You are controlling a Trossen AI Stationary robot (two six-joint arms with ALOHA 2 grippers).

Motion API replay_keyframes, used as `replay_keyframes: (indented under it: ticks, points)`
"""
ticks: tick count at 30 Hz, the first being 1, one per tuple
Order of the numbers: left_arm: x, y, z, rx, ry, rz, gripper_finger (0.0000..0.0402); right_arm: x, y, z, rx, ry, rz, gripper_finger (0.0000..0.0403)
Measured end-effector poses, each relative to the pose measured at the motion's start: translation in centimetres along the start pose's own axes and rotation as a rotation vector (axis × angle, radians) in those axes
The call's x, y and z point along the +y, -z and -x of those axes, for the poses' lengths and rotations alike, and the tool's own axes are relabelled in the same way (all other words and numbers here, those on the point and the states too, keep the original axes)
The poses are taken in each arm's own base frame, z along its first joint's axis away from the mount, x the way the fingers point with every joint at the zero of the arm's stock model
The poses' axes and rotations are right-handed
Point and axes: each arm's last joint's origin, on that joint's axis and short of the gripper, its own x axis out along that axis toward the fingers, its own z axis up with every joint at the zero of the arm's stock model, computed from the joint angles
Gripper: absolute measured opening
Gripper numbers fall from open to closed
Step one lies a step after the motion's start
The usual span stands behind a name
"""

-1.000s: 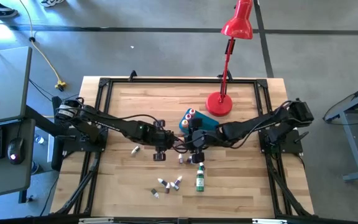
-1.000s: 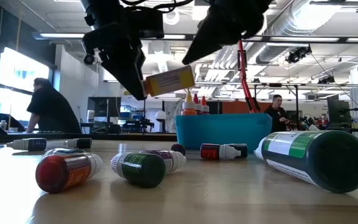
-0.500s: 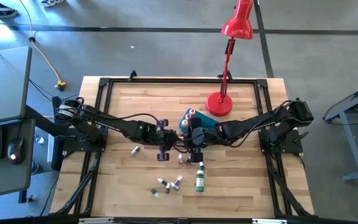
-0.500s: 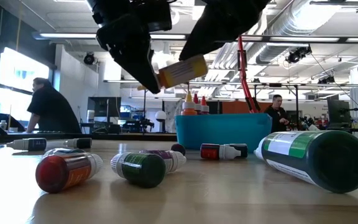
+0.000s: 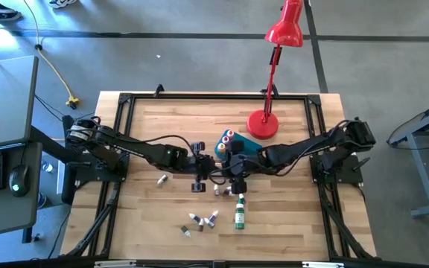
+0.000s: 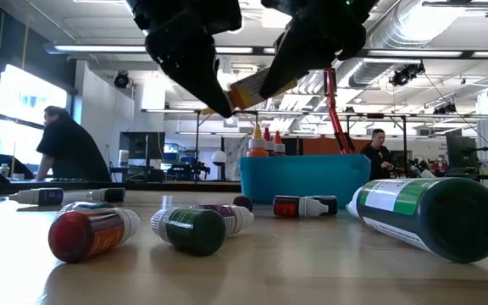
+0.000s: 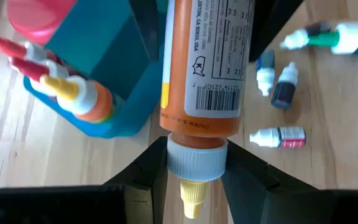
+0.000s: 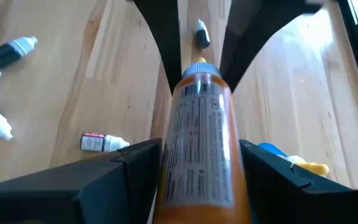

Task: Pick & Place food coloring
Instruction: Put the big yellow food coloring bottle into the blue container

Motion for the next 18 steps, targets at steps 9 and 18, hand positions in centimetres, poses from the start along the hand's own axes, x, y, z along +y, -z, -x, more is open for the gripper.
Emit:
replay_keyframes:
  ticks: [9,18]
  points:
    - [-0.02,-0.15,0.01,-0.014,0.006,-0.021,0.0114,-0.1,-0.04,-0.03,-0.004,0.001,-0.003,0.0174]
    - [-0.02,-0.15,0.01,-0.014,0.007,-0.017,0.0116,-0.1,-0.03,-0.03,-0.004,-0.001,-0.004,0.0127]
